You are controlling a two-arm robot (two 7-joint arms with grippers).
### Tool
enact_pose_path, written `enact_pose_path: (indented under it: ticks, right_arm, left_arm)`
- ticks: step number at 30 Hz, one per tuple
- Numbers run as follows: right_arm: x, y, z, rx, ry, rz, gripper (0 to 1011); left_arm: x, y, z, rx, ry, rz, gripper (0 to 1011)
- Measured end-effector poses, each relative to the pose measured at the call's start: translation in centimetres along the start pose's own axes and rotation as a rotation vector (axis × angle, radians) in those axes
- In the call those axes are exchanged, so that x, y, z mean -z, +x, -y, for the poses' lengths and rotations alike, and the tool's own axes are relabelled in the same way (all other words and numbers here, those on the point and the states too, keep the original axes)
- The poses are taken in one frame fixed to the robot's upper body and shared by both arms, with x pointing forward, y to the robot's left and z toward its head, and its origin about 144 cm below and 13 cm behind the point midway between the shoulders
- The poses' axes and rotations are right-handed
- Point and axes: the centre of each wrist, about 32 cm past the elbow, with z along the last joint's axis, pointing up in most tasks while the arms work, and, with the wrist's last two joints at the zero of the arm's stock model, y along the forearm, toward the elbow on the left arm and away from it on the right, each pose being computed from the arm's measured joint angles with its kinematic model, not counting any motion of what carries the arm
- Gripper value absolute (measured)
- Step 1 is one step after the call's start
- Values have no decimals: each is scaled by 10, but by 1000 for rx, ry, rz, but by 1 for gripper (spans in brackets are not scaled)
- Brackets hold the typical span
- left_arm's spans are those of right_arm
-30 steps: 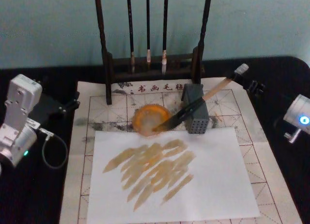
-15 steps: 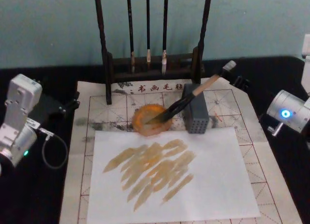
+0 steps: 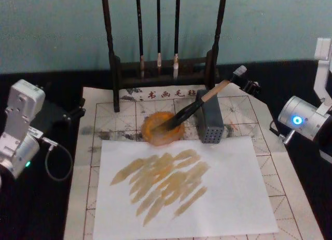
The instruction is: Pick up the brush from the inkstone, write on the paper, then place the brush back to its original position.
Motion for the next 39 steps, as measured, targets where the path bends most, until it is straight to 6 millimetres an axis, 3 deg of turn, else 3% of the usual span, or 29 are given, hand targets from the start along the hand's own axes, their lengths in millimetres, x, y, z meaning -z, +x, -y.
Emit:
enact_pose_path:
  ticks: [39]
  right_arm:
    - [19,3,-2,29,25,-61,181]
  left_arm:
    - [0,0,0,0,0,0,1001]
